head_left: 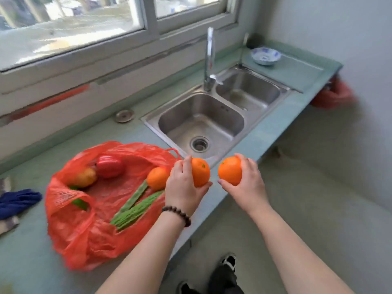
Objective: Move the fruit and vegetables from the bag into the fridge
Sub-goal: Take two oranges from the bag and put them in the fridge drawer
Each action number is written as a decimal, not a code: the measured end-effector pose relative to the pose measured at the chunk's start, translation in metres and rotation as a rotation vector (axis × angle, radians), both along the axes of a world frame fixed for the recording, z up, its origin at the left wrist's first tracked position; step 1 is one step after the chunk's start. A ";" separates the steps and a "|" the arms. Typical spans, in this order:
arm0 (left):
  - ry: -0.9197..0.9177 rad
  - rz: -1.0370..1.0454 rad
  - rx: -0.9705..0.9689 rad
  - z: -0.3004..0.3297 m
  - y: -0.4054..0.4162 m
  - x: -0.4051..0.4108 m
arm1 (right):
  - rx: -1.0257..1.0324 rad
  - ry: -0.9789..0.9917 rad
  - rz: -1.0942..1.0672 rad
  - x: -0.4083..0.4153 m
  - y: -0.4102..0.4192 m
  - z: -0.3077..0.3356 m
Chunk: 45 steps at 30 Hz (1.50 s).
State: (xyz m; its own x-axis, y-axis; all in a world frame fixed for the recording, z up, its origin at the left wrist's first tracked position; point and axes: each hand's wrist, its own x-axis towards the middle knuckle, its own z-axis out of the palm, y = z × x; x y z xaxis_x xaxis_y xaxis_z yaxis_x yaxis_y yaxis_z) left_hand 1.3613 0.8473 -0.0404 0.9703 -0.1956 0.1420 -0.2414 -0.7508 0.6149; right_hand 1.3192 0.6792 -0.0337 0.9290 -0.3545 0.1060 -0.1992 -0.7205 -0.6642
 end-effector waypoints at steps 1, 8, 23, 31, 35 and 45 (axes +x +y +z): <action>0.013 -0.051 0.001 -0.001 -0.017 -0.007 | 0.002 0.004 -0.058 -0.016 -0.015 0.000; 0.071 -0.416 0.040 0.002 -0.155 -0.062 | 0.016 -0.037 -0.456 -0.127 -0.125 0.002; -0.016 -1.080 0.032 0.029 -0.488 -0.302 | -0.045 -0.163 -1.118 -0.423 -0.367 0.015; -0.041 -1.320 -0.011 0.048 -0.613 -0.414 | -0.078 -0.219 -1.397 -0.548 -0.439 0.032; -0.040 -1.429 -0.003 0.047 -0.663 -0.452 | -0.077 -0.209 -1.502 -0.582 -0.475 0.033; 0.011 -1.592 -0.067 0.051 -0.855 -0.495 | -0.113 -0.243 -1.664 -0.613 -0.632 0.041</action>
